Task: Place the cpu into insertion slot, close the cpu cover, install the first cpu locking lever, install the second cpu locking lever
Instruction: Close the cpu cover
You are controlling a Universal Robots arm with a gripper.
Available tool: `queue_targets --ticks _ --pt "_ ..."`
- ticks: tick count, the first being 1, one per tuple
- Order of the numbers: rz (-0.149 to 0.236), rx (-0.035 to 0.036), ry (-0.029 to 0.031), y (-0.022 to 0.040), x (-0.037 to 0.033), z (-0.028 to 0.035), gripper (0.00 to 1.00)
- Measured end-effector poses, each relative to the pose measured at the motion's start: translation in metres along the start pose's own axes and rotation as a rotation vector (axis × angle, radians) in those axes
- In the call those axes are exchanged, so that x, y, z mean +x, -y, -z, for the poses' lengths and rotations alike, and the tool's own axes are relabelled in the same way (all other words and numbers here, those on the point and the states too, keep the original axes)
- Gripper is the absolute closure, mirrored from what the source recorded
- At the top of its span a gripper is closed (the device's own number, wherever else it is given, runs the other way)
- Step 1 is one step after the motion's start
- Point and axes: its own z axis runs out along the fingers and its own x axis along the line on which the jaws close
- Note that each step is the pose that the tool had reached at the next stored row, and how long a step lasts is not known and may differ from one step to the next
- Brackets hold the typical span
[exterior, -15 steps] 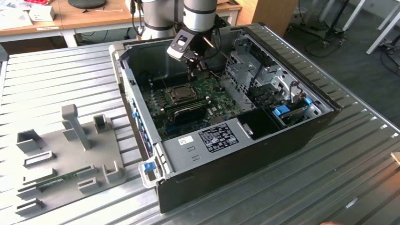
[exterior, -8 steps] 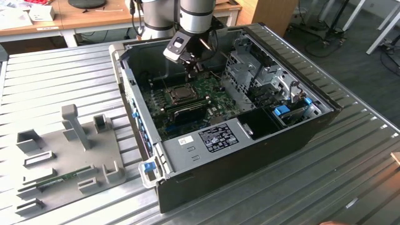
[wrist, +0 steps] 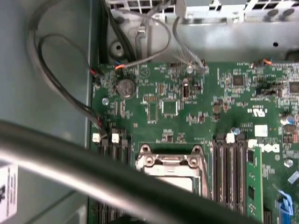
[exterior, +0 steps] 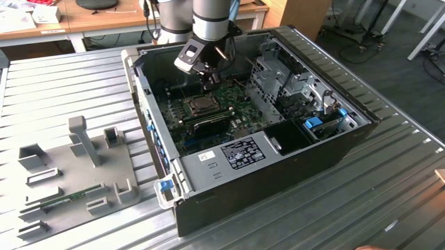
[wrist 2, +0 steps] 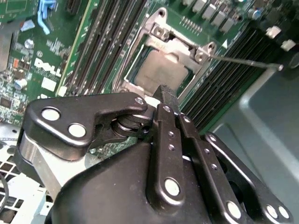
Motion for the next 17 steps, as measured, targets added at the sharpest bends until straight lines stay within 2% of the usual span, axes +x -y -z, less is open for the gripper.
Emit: queue_targets --ticks 3,9,17 --pt "0.0 0.0 0.0002 0.0037 0.0 -0.0008 0.9" --pt "0.002 -0.0001 0.0002 0.0039 0.0 -0.0009 0.9" --pt "0.138 0.0039 -0.0033 0.0039 0.0 -0.0015 0.9"
